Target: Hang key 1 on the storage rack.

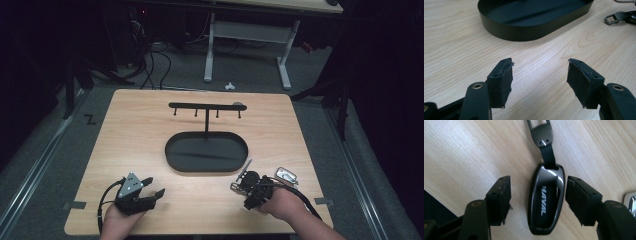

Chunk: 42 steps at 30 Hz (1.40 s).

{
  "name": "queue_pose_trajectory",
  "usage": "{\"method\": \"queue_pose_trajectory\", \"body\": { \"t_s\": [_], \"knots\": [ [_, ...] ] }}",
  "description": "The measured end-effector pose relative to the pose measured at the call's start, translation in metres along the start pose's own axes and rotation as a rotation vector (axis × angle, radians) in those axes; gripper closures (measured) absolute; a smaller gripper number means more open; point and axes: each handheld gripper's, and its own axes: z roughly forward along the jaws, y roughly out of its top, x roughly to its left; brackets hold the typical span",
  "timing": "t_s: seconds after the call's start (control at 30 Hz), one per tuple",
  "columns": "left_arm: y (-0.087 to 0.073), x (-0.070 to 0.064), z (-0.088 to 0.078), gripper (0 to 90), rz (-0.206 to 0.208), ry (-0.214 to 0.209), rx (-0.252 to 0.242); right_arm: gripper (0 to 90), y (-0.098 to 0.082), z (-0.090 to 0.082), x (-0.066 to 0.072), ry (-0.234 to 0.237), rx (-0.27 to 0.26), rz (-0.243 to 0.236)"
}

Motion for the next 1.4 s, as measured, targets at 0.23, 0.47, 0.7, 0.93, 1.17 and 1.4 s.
{"method": "queue_pose_trajectory", "body": {
  "t_s": [0.23,0.47,0.7,0.93,1.17,1.4],
  "knots": [
    [0.000,0.001,-0.001,37.4,-0.002,-0.001,-0.001,44.3,0.013,0.009,-0.005,-0.031,0.000,-0.021],
    [0.000,0.003,-0.001,37.5,-0.005,0.000,-0.004,55.3,0.020,0.020,-0.016,0.009,0.026,0.001],
    [0.000,0.003,-0.001,37.5,-0.003,-0.003,-0.001,60.6,0.026,0.025,-0.021,0.053,0.034,0.023],
    [0.000,0.003,-0.001,37.6,-0.002,-0.005,-0.003,76.1,0.028,0.026,-0.023,0.084,0.046,0.046],
    [0.000,0.002,-0.001,37.6,-0.002,-0.009,-0.003,79.4,0.029,0.025,-0.021,0.072,0.059,0.027],
    [0.000,0.002,-0.001,37.7,-0.004,-0.010,-0.003,79.8,0.026,0.025,-0.019,0.067,0.033,0.024]
  ]
}}
